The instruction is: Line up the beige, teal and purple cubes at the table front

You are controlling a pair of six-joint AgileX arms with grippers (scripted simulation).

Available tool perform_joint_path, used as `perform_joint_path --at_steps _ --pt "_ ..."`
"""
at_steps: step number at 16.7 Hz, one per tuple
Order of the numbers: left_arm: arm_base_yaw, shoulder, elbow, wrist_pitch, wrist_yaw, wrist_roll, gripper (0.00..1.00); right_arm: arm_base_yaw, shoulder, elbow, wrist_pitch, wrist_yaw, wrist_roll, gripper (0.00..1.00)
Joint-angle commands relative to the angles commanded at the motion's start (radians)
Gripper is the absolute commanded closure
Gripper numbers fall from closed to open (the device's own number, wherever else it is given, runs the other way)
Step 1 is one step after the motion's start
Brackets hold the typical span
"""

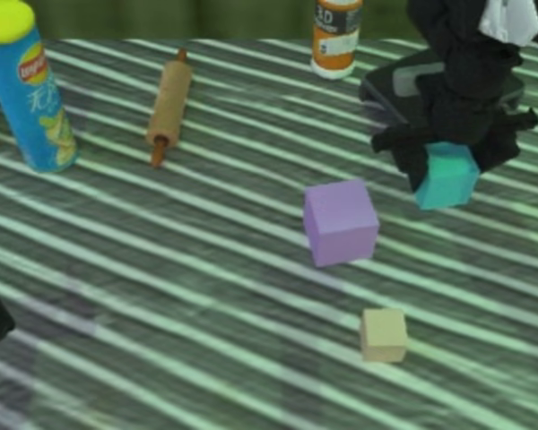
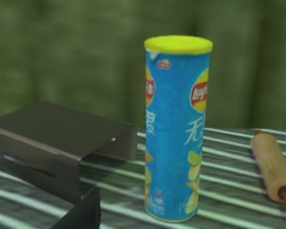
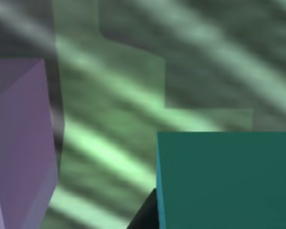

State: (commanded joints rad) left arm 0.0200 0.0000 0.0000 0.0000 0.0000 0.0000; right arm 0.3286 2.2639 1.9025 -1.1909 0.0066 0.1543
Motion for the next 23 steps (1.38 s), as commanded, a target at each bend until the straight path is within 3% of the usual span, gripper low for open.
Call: perform_joint_path --at_steps 5,13,16,23 --pt "0.000 0.000 0.000 0.000 0.000 0.000 0.00 0.054 -0.024 -0.034 0.008 0.001 0.073 1.00" --pt "0.000 0.000 0.000 0.000 0.000 0.000 0.00 0.381 -0.194 -0.256 0.042 0.006 0.541 1.00" --pt "0.000 0.000 0.000 0.000 0.000 0.000 0.00 0.475 -0.252 -0.321 0.058 0.008 0.655 1.00" --pt "0.000 0.000 0.000 0.000 0.000 0.000 0.00 0.494 -0.258 -0.347 0.078 0.008 0.677 1.00"
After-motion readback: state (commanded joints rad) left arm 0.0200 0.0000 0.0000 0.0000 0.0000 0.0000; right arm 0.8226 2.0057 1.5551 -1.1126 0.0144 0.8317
